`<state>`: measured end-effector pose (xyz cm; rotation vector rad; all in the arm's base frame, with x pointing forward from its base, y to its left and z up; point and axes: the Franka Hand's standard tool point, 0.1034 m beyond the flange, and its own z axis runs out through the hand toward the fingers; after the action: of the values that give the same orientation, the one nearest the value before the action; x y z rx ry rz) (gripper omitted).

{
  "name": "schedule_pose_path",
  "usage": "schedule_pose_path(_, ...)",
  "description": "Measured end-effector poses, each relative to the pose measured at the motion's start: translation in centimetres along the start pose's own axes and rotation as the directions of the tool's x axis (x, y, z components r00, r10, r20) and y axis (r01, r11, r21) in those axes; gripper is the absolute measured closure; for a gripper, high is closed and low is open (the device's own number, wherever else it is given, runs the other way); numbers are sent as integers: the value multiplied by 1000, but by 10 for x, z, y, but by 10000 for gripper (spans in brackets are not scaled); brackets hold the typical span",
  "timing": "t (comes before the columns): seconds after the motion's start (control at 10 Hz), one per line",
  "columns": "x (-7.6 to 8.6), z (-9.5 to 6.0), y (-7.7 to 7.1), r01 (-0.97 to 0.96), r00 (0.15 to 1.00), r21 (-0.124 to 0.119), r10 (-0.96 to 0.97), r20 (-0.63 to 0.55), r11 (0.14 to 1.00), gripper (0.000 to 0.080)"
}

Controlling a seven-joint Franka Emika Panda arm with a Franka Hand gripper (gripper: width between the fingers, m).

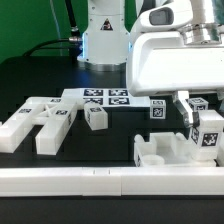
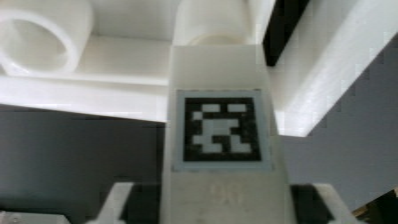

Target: Assemble chair

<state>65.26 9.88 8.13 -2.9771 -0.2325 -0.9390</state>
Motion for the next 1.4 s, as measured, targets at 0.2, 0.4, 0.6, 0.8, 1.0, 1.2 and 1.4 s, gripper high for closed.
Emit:
schedule_pose_path(0.2, 0, 0, 0, 4, 1000, 0, -4, 0, 1000, 338)
schedule_pose_path(0.4, 0, 0, 0, 9, 1000, 0, -9, 0, 1000, 163)
schedule_pose_path(0.6, 0, 0, 0, 11, 1000, 0, -11, 0, 1000, 154)
schedule_pose_path(0.8, 2, -2, 3, 16, 1000, -1, -16, 6, 1000, 151)
schedule_pose_path(1.0, 12, -11, 4, 18, 1000, 1, -18, 7, 1000, 151)
schedule_pose_path(1.2, 10, -11, 3, 17, 999, 6, -18, 41, 1000, 151)
schedule_pose_path(1.4, 6, -8, 2, 17, 997, 9, -18, 75, 1000, 151)
